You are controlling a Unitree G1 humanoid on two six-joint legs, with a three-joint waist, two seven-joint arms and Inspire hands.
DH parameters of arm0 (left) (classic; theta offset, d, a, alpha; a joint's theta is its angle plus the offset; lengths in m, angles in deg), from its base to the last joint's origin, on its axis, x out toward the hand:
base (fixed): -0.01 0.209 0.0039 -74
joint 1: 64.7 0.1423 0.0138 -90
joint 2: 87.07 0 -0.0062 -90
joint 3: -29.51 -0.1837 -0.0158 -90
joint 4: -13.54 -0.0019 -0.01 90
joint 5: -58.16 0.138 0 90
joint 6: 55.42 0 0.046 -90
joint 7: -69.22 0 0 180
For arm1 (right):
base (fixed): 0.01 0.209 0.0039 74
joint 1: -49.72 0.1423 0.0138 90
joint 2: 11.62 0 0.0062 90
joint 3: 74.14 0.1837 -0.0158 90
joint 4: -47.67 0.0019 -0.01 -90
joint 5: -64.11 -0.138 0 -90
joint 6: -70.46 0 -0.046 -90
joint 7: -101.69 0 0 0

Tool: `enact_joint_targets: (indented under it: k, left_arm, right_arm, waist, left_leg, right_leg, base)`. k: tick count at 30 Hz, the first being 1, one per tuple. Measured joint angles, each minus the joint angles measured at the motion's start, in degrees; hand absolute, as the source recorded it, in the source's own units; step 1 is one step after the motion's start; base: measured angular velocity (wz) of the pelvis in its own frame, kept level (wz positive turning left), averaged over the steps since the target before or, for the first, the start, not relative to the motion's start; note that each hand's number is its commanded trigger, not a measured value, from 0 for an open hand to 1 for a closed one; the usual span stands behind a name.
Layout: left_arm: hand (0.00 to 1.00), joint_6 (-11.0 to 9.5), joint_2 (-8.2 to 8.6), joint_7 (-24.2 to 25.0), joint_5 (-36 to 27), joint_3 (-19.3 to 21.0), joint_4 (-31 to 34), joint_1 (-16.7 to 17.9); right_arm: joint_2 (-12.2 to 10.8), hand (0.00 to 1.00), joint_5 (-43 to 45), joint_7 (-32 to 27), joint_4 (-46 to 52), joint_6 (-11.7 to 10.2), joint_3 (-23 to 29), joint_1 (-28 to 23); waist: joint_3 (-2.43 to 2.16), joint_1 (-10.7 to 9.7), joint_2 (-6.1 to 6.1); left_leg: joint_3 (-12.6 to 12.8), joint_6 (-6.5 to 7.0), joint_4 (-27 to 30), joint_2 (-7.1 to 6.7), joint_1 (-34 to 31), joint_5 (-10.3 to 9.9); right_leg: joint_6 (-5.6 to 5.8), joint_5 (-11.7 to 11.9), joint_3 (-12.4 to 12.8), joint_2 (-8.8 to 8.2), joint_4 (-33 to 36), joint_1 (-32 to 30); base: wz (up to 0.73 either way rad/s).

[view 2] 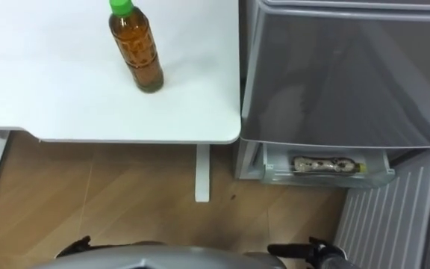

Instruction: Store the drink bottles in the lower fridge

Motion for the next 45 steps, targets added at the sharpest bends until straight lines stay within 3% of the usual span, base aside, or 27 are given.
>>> enact_joint_targets:
  k: [2, 5, 11, 13, 20, 27, 29, 31, 37, 40, 45]
  left_arm:
    - [0.0, 0.1, 0.48, -2.7, 0.0, 1.4, 0.9, 0.4]
    - [0.0, 0.2, 0.64, -6.4, -0.1, 5.3, 1.7, 0.4]
    - [0.0, -0.1, 0.82, -14.4, -7.0, 8.9, 4.8, 0.6]
    - [0.0, -0.9, 1.05, -17.6, -9.0, 10.8, 9.1, 0.7]
    - [0.0, -4.3, 1.16, -24.0, -14.4, 10.9, 18.5, 1.0]
    - [0.0, -8.8, 1.22, -30.6, -14.7, 10.8, 26.7, 1.3]
    - [0.0, -11.3, 1.19, -33.0, -14.7, 10.7, 29.0, 1.2]
    - [0.0, -12.5, 1.13, -34.9, -14.7, 10.1, 29.9, 1.2]
    - [0.0, -13.1, 1.2, -38.6, -14.6, 9.1, 36.4, 1.3]
    - [0.0, -15.1, 0.75, -40.0, -14.6, 9.4, 39.7, 1.3]
    - [0.0, -16.0, 0.47, -42.6, -14.6, 9.8, 43.6, 1.8]
  right_arm:
    - [0.0, 0.0, 0.0, 0.3, 0.2, 0.0, 0.1, -0.3]
    - [0.0, 0.0, -0.1, 1.4, 0.6, 0.1, 0.6, -1.1]
    - [-0.5, 0.0, -1.2, 0.9, 0.8, -0.5, 0.1, -1.5]
    - [-1.0, 0.0, -1.2, 0.5, 1.0, -1.0, 0.5, -1.8]
    - [-1.0, 0.0, -1.2, -0.8, 2.8, -1.4, 0.7, -3.2]
    - [-1.1, 0.0, 1.2, -1.0, 3.2, -3.1, 0.7, -3.4]
    - [-1.0, 0.0, 1.5, -1.0, 3.3, -3.5, 0.5, -3.5]
    - [-1.0, 0.0, 0.6, -1.0, 3.2, -3.8, 0.4, -3.6]
    - [-1.0, 0.0, -0.3, -0.6, 3.1, -4.8, -0.6, -3.8]
    - [-1.0, 0.0, 0.2, -0.4, 3.3, -5.1, -0.6, -3.8]
    - [-0.9, 0.0, 0.5, -0.5, 3.3, -6.1, -0.5, -4.9]
  waist:
    - [0.07, 0.0, -0.27]
    - [-0.17, 0.1, -0.28]
    - [-0.29, 0.4, -0.24]
    - [-0.28, 0.4, -0.41]
    - [-0.44, 0.7, 0.32]
    - [-0.47, 0.3, 0.52]
    - [-0.45, 0.4, 0.69]
    - [-0.52, 0.4, 0.85]
    - [-0.58, 1.6, 0.96]
    - [-0.65, 2.2, 1.07]
    - [-0.65, 3.2, 1.13]
  left_leg:
    - [-0.1, -0.04, 0.0, 0.0, 0.3, -0.1]
    - [-0.3, -0.1, 0.6, 0.04, 0.7, -0.6]
    - [0.0, -0.12, 0.3, 0.14, 2.4, -1.0]
    - [0.0, -0.17, 0.5, 0.18, 2.5, -1.0]
    - [0.0, -0.08, 0.8, 0.2, 3.3, -1.5]
    - [-1.6, -0.07, 2.1, 0.08, 2.6, -2.0]
    - [-2.2, -0.08, 2.7, 0.0, 2.2, -2.1]
    - [-2.7, -0.09, 3.0, -0.06, 1.9, -2.1]
    - [-3.2, -0.13, 3.8, -0.09, 1.0, -2.1]
    - [-3.4, -0.13, 3.8, -0.16, 0.9, -2.1]
    - [-3.4, -0.16, 3.7, -0.15, 0.8, -2.1]
  right_leg:
    - [0.05, 0.0, 0.0, 0.04, -0.1, 0.8]
    - [0.09, -0.3, -0.2, 0.09, -0.2, 1.3]
    - [0.11, -0.4, 0.4, 0.15, -0.1, 2.4]
    - [0.09, -0.4, 0.4, 0.22, -0.1, 2.6]
    - [0.09, -0.4, 0.4, 0.21, 0.0, 3.6]
    - [0.1, -0.4, -1.2, 0.23, 0.1, 4.7]
    - [0.11, -0.4, -1.8, 0.23, 0.0, 4.6]
    - [0.18, -0.5, -2.2, 0.23, -0.1, 4.6]
    - [0.1, -0.5, -2.8, 0.29, -0.1, 4.1]
    - [0.12, -0.5, -2.8, 0.29, -0.1, 4.1]
    - [0.09, -0.7, -2.7, 0.3, -0.1, 3.9]
  base:
    - [0.0]
    - [0.02]
    - [-0.04]
    - [0.0]
    - [0.0]
    - [0.12]
    - [0.13]
    - [0.13]
    - [0.05]
    - [0.01]
    - [0.0]
